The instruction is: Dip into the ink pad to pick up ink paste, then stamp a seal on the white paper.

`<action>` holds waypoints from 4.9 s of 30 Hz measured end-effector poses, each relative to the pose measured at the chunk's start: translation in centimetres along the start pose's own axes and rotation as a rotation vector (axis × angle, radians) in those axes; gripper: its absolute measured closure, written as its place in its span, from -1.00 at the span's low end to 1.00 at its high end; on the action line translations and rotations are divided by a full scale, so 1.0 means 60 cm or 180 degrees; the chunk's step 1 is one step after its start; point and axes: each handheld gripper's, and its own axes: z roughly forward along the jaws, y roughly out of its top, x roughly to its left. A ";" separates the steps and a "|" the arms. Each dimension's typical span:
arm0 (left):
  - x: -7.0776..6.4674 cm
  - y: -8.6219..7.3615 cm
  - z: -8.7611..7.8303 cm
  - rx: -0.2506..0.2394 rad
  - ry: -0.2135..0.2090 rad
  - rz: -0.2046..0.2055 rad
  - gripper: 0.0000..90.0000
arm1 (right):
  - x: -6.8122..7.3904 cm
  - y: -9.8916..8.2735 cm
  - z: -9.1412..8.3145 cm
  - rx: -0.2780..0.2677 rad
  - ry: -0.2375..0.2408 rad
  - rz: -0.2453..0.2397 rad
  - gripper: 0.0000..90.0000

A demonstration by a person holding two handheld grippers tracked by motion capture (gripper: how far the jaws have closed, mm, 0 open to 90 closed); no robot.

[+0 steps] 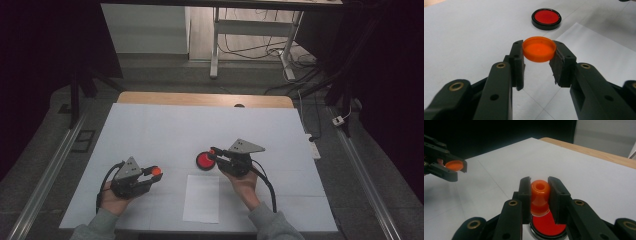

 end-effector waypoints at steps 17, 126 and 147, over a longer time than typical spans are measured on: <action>0.000 0.002 0.000 -0.0025 -0.0008 0.0003 0.44 | 0.009 -0.009 -0.019 0.0007 0.0013 0.0001 0.62; 0.003 0.000 0.006 0.0065 -0.0045 0.0002 0.43 | 0.095 -0.084 -0.008 0.0730 0.0555 -0.0309 0.62; 0.003 0.000 0.006 0.0074 -0.0043 0.0000 0.43 | 0.095 -0.092 0.001 0.0798 0.0536 -0.0309 0.62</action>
